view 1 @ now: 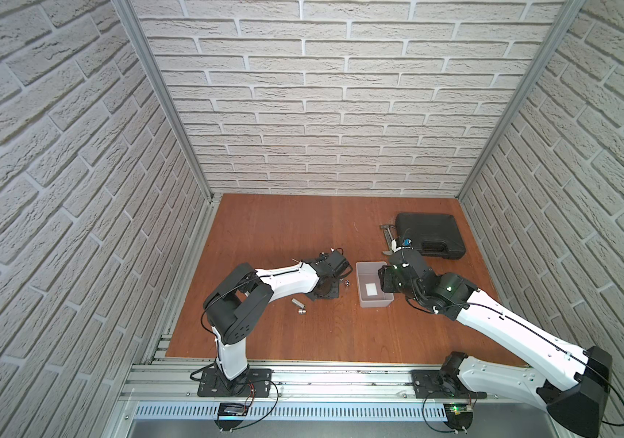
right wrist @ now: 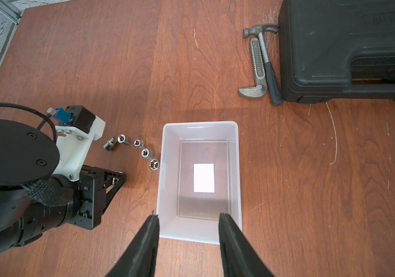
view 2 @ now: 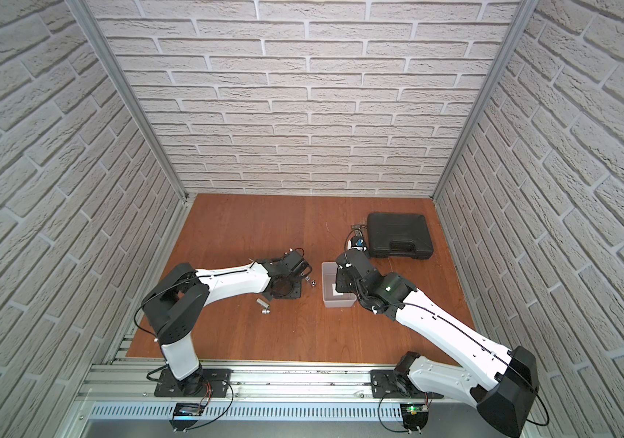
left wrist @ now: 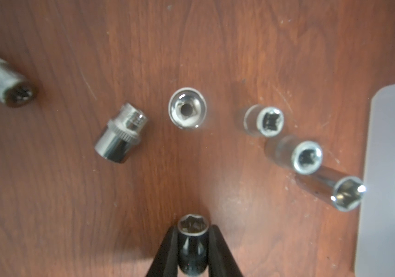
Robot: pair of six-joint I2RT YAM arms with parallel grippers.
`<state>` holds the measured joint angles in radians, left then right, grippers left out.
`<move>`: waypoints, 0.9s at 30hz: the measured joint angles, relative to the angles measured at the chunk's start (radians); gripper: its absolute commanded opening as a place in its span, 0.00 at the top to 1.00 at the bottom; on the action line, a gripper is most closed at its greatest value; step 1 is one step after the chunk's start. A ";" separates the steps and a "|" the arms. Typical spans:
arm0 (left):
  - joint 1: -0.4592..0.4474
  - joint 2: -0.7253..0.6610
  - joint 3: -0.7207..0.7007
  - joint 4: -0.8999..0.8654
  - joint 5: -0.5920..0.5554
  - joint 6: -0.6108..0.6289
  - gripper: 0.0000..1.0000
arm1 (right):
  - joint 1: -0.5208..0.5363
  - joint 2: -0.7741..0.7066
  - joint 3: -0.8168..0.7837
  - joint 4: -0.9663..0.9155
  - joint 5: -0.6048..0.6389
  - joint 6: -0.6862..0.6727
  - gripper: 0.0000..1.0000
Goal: Put the socket on the desktop into the storage box
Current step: Pick up the socket head at the center of the board.
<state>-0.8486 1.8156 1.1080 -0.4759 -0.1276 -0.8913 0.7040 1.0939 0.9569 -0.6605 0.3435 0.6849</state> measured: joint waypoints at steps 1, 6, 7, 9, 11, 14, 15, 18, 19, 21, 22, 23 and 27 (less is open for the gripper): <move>0.000 0.000 0.000 0.000 -0.002 0.000 0.84 | 0.000 0.000 0.000 0.000 0.000 0.000 0.54; 0.000 0.000 0.002 -0.005 -0.005 0.000 0.98 | 0.000 0.000 0.000 0.000 0.000 0.001 0.54; 0.000 0.000 0.003 -0.009 -0.005 0.001 1.00 | 0.000 0.000 0.000 0.000 0.000 0.001 0.54; 0.000 0.000 0.005 -0.019 -0.005 0.005 1.00 | 0.000 0.000 0.000 0.000 0.000 0.003 0.53; 0.000 0.000 0.010 -0.030 -0.004 0.009 1.00 | 0.000 0.000 0.000 0.000 0.000 0.006 0.53; 0.000 -0.011 0.020 -0.035 -0.004 0.020 1.00 | 0.000 0.000 0.000 0.000 0.000 0.008 0.54; 0.000 -0.022 0.020 -0.038 -0.003 0.026 1.00 | 0.000 0.000 0.000 0.000 0.000 0.008 0.53; -0.001 -0.073 0.019 -0.036 0.007 0.045 1.00 | -0.002 0.009 0.002 -0.002 0.002 0.014 0.53; -0.001 -0.097 0.018 -0.027 0.016 0.052 1.00 | -0.002 0.018 0.004 -0.004 0.004 0.015 0.54; 0.000 -0.153 0.008 0.006 0.040 0.061 1.00 | -0.004 0.040 0.010 -0.009 0.005 0.019 0.54; 0.000 -0.185 -0.002 0.031 0.058 0.066 1.00 | -0.006 0.052 0.012 -0.009 0.004 0.021 0.54; 0.002 -0.213 -0.010 0.048 0.074 0.069 1.00 | -0.007 0.061 0.012 -0.009 0.001 0.024 0.54; 0.008 -0.288 -0.016 0.087 0.110 0.072 1.00 | -0.016 0.074 0.012 -0.006 -0.021 0.038 0.53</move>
<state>-0.8402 1.5272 1.0920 -0.3885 -0.0174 -0.8188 0.6876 1.1679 0.9688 -0.6662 0.3229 0.7231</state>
